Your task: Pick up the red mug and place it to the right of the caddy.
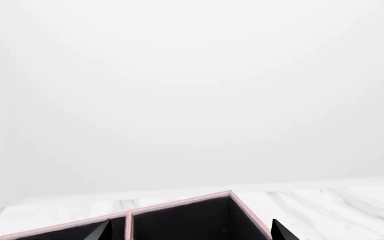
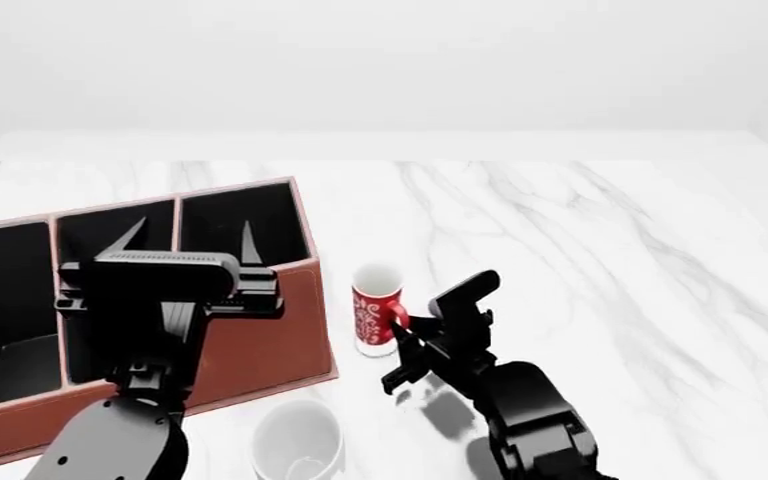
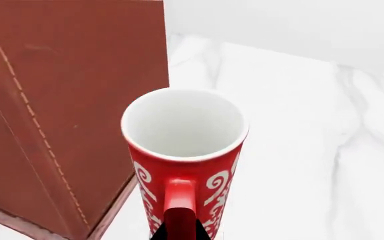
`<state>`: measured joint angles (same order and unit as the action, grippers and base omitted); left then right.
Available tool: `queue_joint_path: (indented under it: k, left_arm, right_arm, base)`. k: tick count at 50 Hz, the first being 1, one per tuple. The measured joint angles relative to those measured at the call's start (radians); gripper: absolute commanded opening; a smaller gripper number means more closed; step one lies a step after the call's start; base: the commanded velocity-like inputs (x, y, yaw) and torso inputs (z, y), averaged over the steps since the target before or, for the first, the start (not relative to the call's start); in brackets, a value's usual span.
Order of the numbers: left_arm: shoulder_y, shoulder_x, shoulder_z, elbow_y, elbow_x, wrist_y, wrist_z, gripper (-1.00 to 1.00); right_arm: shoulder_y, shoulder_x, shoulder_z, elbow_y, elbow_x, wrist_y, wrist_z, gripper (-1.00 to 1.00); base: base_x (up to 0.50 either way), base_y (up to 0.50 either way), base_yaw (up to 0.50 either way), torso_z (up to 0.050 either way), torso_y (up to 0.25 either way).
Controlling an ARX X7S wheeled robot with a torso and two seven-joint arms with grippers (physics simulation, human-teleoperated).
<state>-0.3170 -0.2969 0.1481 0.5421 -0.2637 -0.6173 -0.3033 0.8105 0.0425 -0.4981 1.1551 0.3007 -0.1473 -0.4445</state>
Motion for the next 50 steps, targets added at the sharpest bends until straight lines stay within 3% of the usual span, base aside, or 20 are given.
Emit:
queue_joint_path:
  k: [21, 22, 50]
  left_arm:
    - [0.004, -0.006, 0.003, -0.005, -0.007, 0.009, -0.004, 1.0]
    - [0.004, -0.007, 0.003, -0.005, -0.008, 0.009, -0.004, 1.0]
    - [0.005, -0.013, 0.008, -0.01, -0.016, 0.017, -0.012, 1.0]
  right_arm:
    - [0.071, -0.03, -0.166, 0.132, 0.144, 0.015, -0.01, -1.0]
    - [0.073, -0.03, -0.169, 0.133, 0.148, 0.018, -0.011, 1.0]
    - [0.09, -0.036, -0.158, 0.149, 0.145, 0.035, -0.026, 1.0]
  base:
    - [0.0, 0.0, 0.0, 0.0, 0.0]
    - [0.0, 0.0, 0.0, 0.0, 0.0]
    - [0.0, 0.0, 0.0, 0.0, 0.0]
